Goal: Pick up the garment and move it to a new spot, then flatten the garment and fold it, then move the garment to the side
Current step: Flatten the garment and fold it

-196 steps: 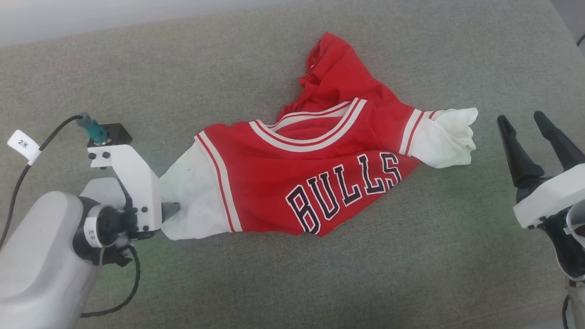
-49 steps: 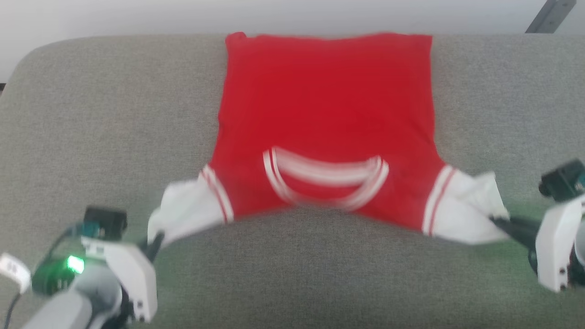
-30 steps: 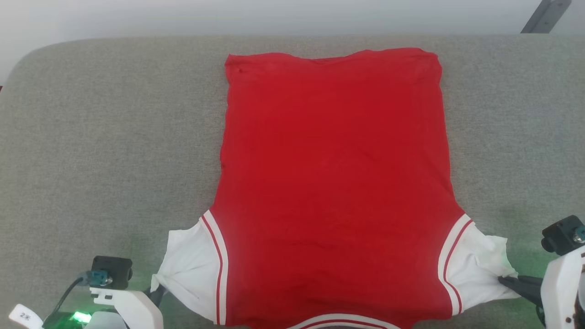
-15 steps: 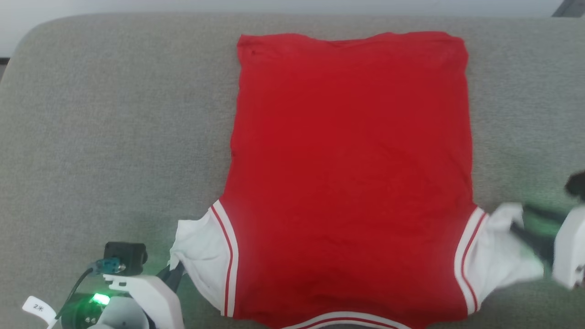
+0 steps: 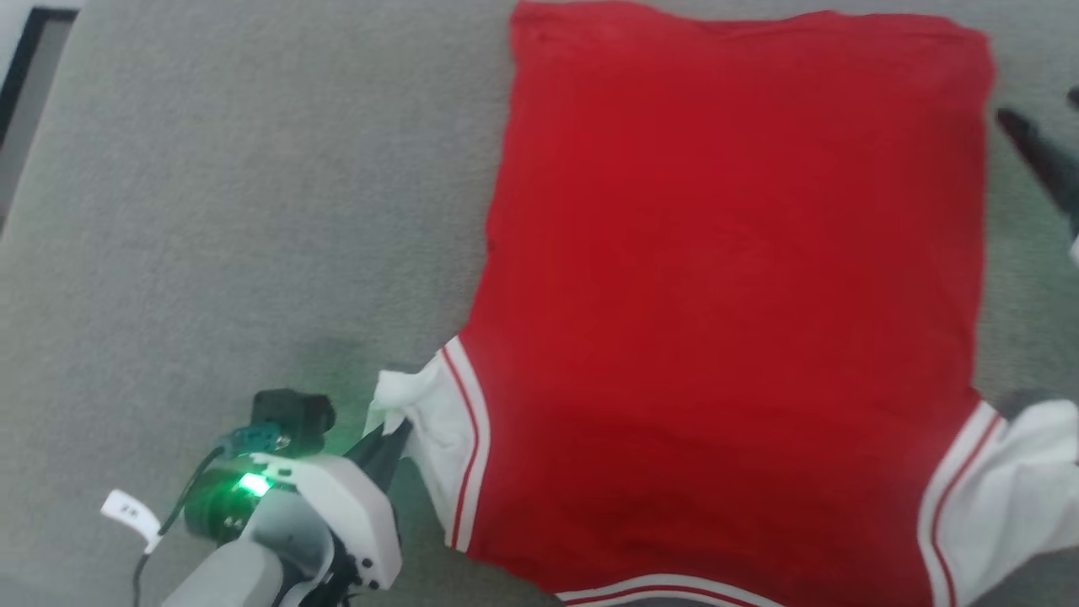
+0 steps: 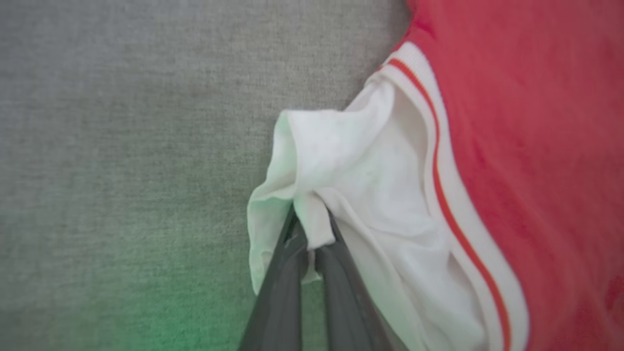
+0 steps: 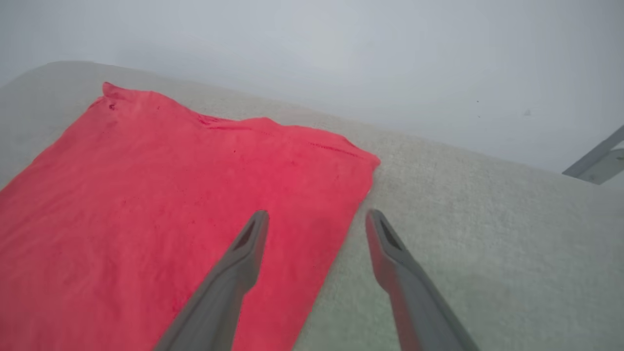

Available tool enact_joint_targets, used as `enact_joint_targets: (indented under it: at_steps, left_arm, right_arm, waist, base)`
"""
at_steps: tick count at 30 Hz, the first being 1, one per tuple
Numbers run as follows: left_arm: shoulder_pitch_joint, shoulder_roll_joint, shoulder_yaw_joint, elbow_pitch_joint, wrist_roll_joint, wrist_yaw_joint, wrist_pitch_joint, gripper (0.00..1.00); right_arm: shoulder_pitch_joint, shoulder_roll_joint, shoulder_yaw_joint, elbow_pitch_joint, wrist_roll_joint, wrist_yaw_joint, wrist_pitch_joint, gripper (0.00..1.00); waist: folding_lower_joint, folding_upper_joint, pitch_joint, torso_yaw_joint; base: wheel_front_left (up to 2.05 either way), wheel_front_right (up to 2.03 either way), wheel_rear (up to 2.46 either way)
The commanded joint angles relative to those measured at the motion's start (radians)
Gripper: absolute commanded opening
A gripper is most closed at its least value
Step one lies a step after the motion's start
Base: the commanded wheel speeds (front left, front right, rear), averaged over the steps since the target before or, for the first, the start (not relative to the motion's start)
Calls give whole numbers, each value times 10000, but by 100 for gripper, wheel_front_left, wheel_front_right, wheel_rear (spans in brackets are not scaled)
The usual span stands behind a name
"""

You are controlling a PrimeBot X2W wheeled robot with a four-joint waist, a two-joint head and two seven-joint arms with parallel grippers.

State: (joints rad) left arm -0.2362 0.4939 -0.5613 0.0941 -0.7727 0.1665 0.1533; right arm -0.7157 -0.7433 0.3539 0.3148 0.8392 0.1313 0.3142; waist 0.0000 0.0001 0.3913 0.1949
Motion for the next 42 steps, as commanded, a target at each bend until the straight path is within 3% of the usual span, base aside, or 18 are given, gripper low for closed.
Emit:
enact_joint_targets:
  at_steps: [1, 14, 22, 23, 24, 32, 42]
  left_arm:
    - [-249, -272, -237, 280, 158, -141, 56, 0]
    - [-1227, -1136, -719, 1250, 293, -715, -335, 0]
    - [-1544, -1612, -797, 2011, 54, -1043, -561, 0]
    - [-1561, -1655, -792, 2098, -33, -1090, -557, 0]
    - [-1610, -1631, -833, 2179, 57, -1094, -575, 0]
    - [-1569, -1255, -631, 2480, 124, -995, -721, 0]
    - [-1264, -451, -49, 2041, -138, -763, -762, 0]
  right_arm:
    - [-604, 129, 26, 543, -198, -11, 225, 100]
    - [-3781, 592, 410, 4621, -1008, -9, 2174, 100]
    - [-4126, 1392, 540, 7407, -1133, -12, 4329, 100]
    - [-4111, 1472, 637, 7568, -1196, -12, 4608, 95]
    - [-4105, 1513, 745, 7667, -1224, -5, 4831, 0]
    - [-4070, 1439, 1205, 6963, -1030, -8, 4885, 0]
    - [-2515, 875, 2008, 3684, 276, -12, 4584, 0]
  waist:
    - [0, -1, 391, 482]
    - [0, -1, 1281, 1577]
    - [0, -1, 1467, 1878]
    - [0, -1, 1449, 1876]
    - [0, -1, 1427, 1860]
    - [0, -1, 874, 1236]
    - [0, -1, -43, -218]
  base:
    - [0, 0, 0]
    - [0, 0, 0]
    - [0, 0, 0]
    - [0, 0, 0]
    - [0, 0, 0]
    - [0, 0, 0]
    - [0, 0, 0]
